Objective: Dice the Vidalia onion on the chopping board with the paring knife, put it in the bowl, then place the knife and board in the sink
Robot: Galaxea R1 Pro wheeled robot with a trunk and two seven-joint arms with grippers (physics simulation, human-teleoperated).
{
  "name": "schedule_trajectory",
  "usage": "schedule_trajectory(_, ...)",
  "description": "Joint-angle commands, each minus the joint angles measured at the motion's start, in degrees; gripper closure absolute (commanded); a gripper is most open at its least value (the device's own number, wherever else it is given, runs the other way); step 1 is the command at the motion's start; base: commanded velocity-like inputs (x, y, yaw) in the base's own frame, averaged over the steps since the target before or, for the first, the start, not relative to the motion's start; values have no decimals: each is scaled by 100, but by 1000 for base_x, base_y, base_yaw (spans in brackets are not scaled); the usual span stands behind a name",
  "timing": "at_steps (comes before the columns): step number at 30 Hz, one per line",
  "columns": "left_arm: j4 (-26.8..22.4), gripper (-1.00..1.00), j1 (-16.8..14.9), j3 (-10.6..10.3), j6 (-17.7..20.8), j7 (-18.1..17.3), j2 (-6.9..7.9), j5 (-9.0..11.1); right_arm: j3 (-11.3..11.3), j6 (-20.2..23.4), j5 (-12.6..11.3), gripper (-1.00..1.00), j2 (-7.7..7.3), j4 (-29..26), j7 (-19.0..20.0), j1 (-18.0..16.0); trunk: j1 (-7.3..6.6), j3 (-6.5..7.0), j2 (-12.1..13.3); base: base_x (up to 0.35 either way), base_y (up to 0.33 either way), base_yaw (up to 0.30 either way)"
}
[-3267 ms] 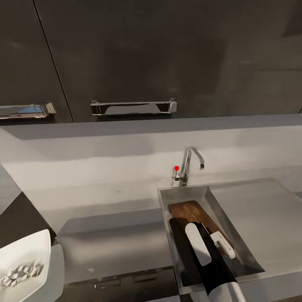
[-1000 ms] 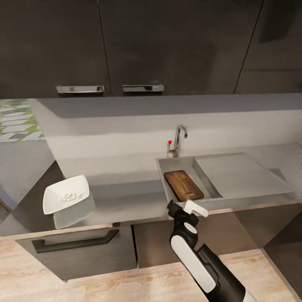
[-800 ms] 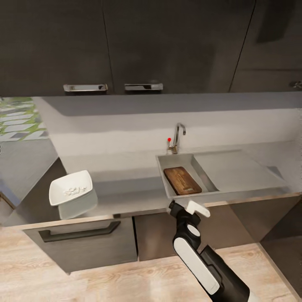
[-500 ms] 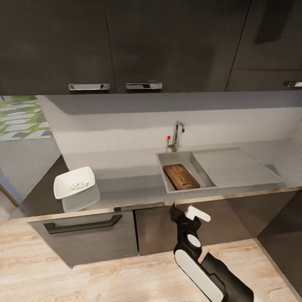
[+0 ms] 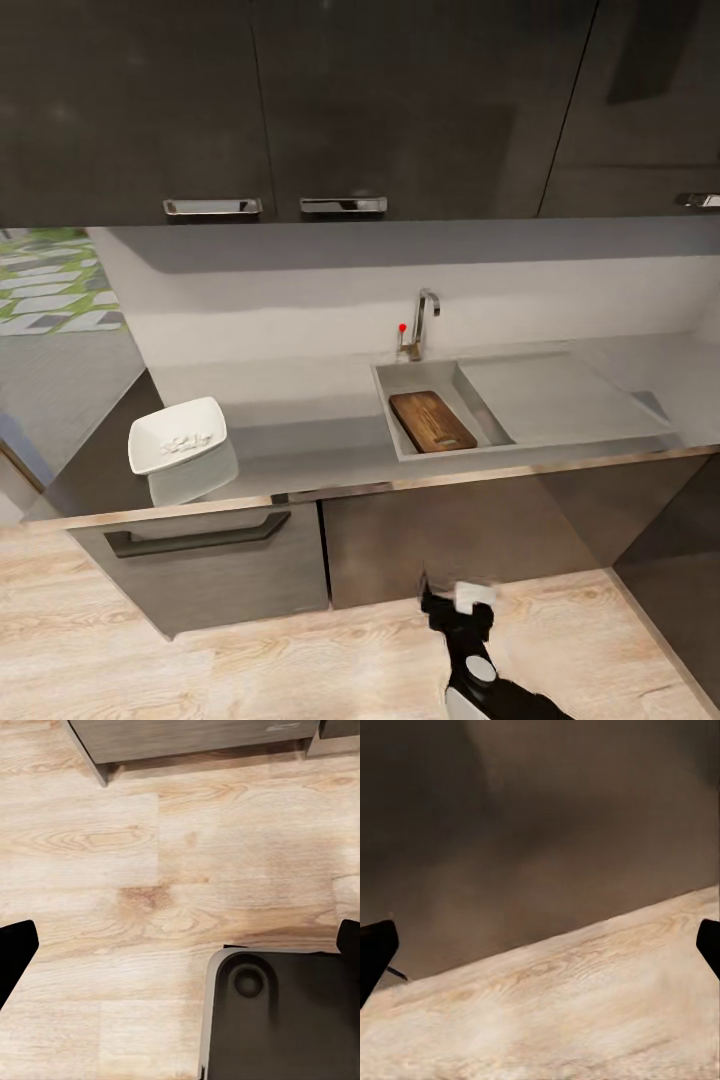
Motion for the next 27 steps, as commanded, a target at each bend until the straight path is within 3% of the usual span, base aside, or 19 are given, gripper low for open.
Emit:
schedule_trajectory(1, -11, -100, 2, -49, -8, 19, 6, 58, 103, -55, -214, -100, 50, 487, 405, -9, 4, -10, -12, 0, 0, 0)
schedule_trajectory(2, -11, -100, 2, -48, -8, 20, 6, 59, 140, -68, -365, -100, 132, 1034, 888, -1, 4, -10, -12, 0, 0, 0)
schedule_trajectory(3, -11, -100, 2, -48, -8, 21, 6, 58, 172, -80, -524, -100, 319, 2004, 1730, 23, 4, -10, -12, 0, 0, 0)
schedule_trajectory(4, -11, -100, 2, -48, -8, 22, 6, 60, 177, -84, -558, -100, 400, 2344, 2023, 29, 4, -10, -12, 0, 0, 0)
schedule_trajectory(5, -16, -100, 2, -47, -3, 25, 3, 63, 181, -95, -621, -100, 659, 3264, 2885, 46, 4, -10, -12, 0, 0, 0)
schedule_trajectory(6, -18, -100, 2, -47, -1, 30, -2, 64, 178, -100, -652, -100, 807, 3718, 3458, 131, 4, -10, -12, 0, 0, 0)
schedule_trajectory(8, -19, -100, 2, -47, 0, 44, -27, 65, 184, -111, -671, -100, 924, 4024, 3865, 513, 4, -10, -12, 0, 0, 0)
schedule_trajectory(16, -20, -100, -15, -47, 1, 63, -71, 66, 183, -129, -676, -100, 973, 4170, 4057, 1525, 4, -10, -12, 0, 0, 0)
schedule_trajectory(23, 8, -100, -50, -47, 1, 59, -67, 66, 177, -116, -670, -100, 938, 4171, 4047, 1660, 4, -10, -12, 0, 0, 0)
schedule_trajectory(27, 655, -100, -51, -49, 1, 47, -65, 74, 182, -117, -679, -100, 950, 4155, 4052, 1661, 4, -10, -12, 0, 0, 0)
